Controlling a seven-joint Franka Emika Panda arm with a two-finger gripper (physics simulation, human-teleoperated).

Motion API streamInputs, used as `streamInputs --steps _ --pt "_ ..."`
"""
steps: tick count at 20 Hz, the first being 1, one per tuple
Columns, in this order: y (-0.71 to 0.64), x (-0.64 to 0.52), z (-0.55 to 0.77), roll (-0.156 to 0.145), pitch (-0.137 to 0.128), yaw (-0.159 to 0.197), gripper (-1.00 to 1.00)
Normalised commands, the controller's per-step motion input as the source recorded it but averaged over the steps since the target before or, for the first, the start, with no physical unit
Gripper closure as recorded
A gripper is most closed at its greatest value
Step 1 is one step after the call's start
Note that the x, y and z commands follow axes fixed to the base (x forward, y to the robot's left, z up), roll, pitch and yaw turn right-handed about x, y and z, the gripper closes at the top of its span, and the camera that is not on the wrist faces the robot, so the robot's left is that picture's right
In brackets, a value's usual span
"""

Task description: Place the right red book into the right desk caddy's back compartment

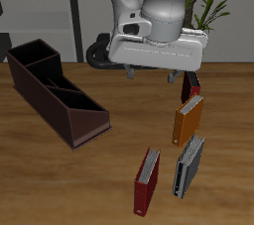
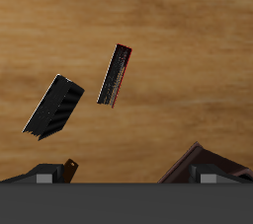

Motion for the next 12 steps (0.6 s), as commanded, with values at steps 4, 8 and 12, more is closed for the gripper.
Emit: streamInputs --steps 4,8,12 --pt "0.08 0.19 0.11 0.102 -0.021 -0.02 -1.0" --pt "-0.04 0.16 0.04 0.088 -0.023 0.018 -1.0" --pt "-0.09 0.05 0.08 0.013 -0.046 -0.003 -1.0"
